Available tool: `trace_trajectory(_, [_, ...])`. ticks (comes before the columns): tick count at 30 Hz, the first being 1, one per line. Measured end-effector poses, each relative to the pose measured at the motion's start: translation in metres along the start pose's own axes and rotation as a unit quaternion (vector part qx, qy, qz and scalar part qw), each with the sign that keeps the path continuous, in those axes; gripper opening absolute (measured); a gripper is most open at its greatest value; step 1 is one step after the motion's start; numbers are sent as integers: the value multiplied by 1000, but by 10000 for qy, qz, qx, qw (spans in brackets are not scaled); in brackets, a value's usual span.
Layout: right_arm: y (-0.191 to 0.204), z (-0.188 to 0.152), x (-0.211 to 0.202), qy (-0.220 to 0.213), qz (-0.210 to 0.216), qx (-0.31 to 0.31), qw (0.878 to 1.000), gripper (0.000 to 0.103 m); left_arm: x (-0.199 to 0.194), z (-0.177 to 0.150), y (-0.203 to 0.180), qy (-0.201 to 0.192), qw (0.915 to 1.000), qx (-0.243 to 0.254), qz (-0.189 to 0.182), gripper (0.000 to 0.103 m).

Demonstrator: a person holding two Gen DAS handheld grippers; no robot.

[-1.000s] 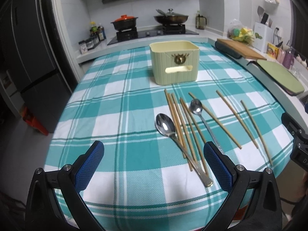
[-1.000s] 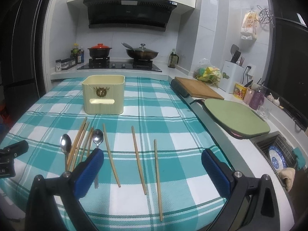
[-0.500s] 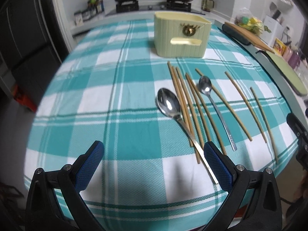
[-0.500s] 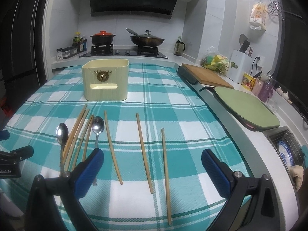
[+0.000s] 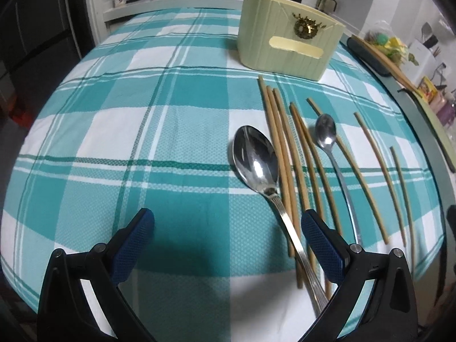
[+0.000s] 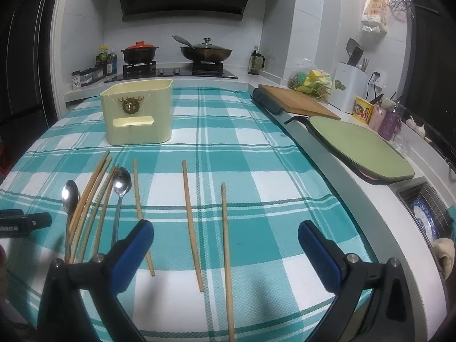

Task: Organize utensils
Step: 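Reach the left tool to the large steel spoon and grasp its handle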

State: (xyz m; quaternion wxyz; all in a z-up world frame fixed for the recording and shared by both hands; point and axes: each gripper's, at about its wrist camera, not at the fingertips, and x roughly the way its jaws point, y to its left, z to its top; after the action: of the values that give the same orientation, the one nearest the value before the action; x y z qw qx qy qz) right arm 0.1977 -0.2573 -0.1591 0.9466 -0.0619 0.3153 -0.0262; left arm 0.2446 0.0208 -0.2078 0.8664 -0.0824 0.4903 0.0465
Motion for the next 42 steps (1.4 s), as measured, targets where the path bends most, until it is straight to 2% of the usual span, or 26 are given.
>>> trace_trajectory(4, [-3, -2, 0, -23, 18, 10, 10000, 103, 17, 6, 6, 115, 9996, -221, 118, 102])
trace_trajectory(17, [-9, -1, 11, 54, 76, 97, 9999, 103, 25, 5, -1, 84, 9995, -98, 294, 103])
trace_trajectory(20, [-9, -1, 12, 76, 79, 93, 9999, 103, 27, 2, -2, 134, 9985, 193, 502, 103])
trace_trajectory(26, [-18, 1, 18, 149, 19, 114, 9998, 103, 27, 6, 14, 271, 9972, 666, 202, 103])
trace_trajectory(29, [-29, 1, 28, 301, 120, 179, 9993, 103, 27, 9, 22, 354, 9961, 804, 124, 103])
trace_trajectory(32, [-40, 0, 46, 669, 361, 106, 9971, 103, 26, 8, 29, 405, 9958, 813, 125, 103])
trace_trajectory(36, [-45, -3, 73, 1189, 762, -129, 9899, 103, 22, 3, 36, 495, 9971, 516, 250, 103])
trace_trajectory(37, [-44, -3, 79, 1324, 944, -136, 9866, 102, 20, 1, 39, 525, 9976, 327, 301, 103])
trace_trajectory(39, [-41, 0, 91, 1515, 1225, -205, 9806, 92, 14, -5, 45, 536, 9979, -79, 360, 103])
trace_trajectory(41, [-36, 1, 101, 1633, 1215, -351, 9784, 68, 10, -10, 49, 534, 9968, -463, 386, 103])
trace_trajectory(42, [-34, 2, 108, 1730, 1186, -438, 9768, 64, 9, -10, 50, 527, 9962, -564, 401, 102])
